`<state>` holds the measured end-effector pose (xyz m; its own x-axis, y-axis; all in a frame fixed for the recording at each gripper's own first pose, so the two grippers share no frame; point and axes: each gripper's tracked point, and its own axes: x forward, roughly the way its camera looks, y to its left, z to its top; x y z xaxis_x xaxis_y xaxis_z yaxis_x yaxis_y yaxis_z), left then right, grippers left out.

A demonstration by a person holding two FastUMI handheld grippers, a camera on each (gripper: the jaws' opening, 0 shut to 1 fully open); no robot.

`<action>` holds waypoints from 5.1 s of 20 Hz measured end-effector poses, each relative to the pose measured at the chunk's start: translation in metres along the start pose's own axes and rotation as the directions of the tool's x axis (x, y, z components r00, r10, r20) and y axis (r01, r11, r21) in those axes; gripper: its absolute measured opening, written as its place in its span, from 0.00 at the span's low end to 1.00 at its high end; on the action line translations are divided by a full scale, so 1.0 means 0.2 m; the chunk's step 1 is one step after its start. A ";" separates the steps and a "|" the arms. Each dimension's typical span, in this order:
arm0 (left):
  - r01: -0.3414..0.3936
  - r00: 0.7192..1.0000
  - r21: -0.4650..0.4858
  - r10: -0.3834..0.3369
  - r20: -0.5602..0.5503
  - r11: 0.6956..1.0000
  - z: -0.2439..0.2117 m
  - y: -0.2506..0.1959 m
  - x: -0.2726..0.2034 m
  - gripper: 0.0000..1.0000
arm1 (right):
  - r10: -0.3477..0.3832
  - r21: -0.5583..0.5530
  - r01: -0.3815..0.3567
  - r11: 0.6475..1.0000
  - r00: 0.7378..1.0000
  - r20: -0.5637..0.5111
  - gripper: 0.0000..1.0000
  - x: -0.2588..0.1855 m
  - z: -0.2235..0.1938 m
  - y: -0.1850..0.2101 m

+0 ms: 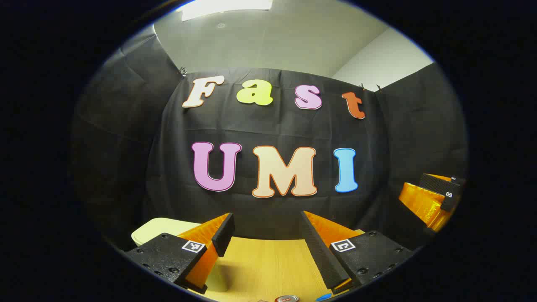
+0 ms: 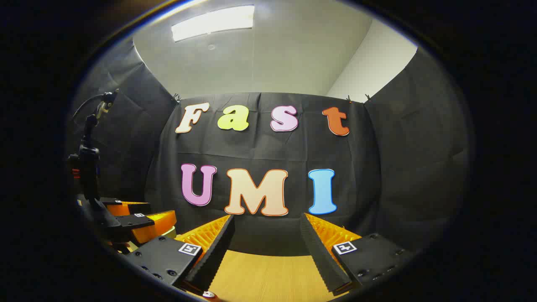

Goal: Press the lid of the desktop garbage bin to open it, pick up the crumpled paper on the desktop and throw it into the bin, then pick up the pop can on the desktop and drop it into the bin, and finally close the garbage bin lid.

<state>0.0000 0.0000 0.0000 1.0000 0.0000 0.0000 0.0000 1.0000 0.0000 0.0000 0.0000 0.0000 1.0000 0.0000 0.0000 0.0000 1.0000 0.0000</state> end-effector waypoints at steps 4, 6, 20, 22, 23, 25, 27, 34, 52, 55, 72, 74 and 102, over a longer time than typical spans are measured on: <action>0.000 1.000 0.017 0.000 0.001 1.000 -0.01 -0.03 0.00 0.93 | 0.013 -0.020 -0.013 1.000 1.000 0.003 0.98 0.01 -0.04 0.01; -0.006 1.000 0.014 0.006 -0.006 1.000 -0.02 -0.03 0.00 0.92 | 0.024 -0.010 -0.024 1.000 1.000 -0.005 0.98 0.01 -0.06 0.02; -0.010 0.999 0.041 0.012 -0.039 0.999 -0.08 -0.07 0.00 0.92 | 0.011 0.012 -0.010 1.000 0.999 -0.048 0.98 0.04 -0.16 -0.08; -0.009 0.999 0.047 0.011 -0.039 0.999 -0.08 -0.07 0.00 0.93 | 0.009 0.011 -0.008 1.000 0.998 -0.059 0.98 0.04 -0.17 -0.09; -0.009 0.999 0.049 0.011 -0.039 0.999 -0.08 -0.07 0.01 0.93 | 0.007 0.009 -0.007 1.000 0.998 -0.063 0.98 0.03 -0.18 -0.10; -0.013 0.999 0.051 0.015 -0.039 0.999 -0.08 -0.07 0.01 0.93 | 0.006 0.008 -0.006 1.000 0.998 -0.068 0.98 0.03 -0.18 -0.11; -0.007 0.999 0.050 0.009 -0.040 0.999 -0.08 -0.08 0.00 0.90 | 0.008 0.008 -0.007 1.000 0.998 -0.069 0.98 0.03 -0.19 -0.11; -0.016 0.999 0.072 0.019 -0.045 0.997 -0.08 -0.03 -0.02 0.47 | 0.045 0.005 -0.045 0.999 0.996 -0.081 0.98 0.02 -0.21 -0.05; -0.214 0.974 0.093 0.220 -0.060 0.972 -0.12 0.53 -0.07 0.00 | 0.113 0.016 -0.112 0.994 0.989 -0.094 0.98 0.10 -0.27 0.25; -0.250 0.964 0.086 0.256 -0.069 0.964 -0.14 0.66 -0.08 0.00 | 0.121 0.018 -0.120 0.993 0.988 -0.101 0.98 0.11 -0.28 0.32; -0.295 0.918 0.034 0.293 -0.266 0.955 -0.61 1.08 -0.10 0.00 | 0.091 -0.017 -0.096 0.995 0.979 -0.180 0.98 0.10 -0.43 0.58; -0.274 0.917 0.048 0.276 -0.286 0.960 -0.63 1.07 -0.09 0.00 | 0.093 -0.026 -0.100 0.995 0.978 -0.187 0.98 0.09 -0.44 0.60; -0.058 0.998 0.018 0.058 -0.007 0.998 -0.20 0.37 -0.12 0.69 | 0.071 0.013 -0.073 0.997 0.894 -0.443 1.00 -0.05 -1.00 0.00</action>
<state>-0.0234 0.0747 -0.0408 0.9983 0.0581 -0.0075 -0.0580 0.9982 0.0176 -0.0110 -0.0002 -0.2000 0.8939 0.0710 -0.4427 -0.0727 0.9973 0.0130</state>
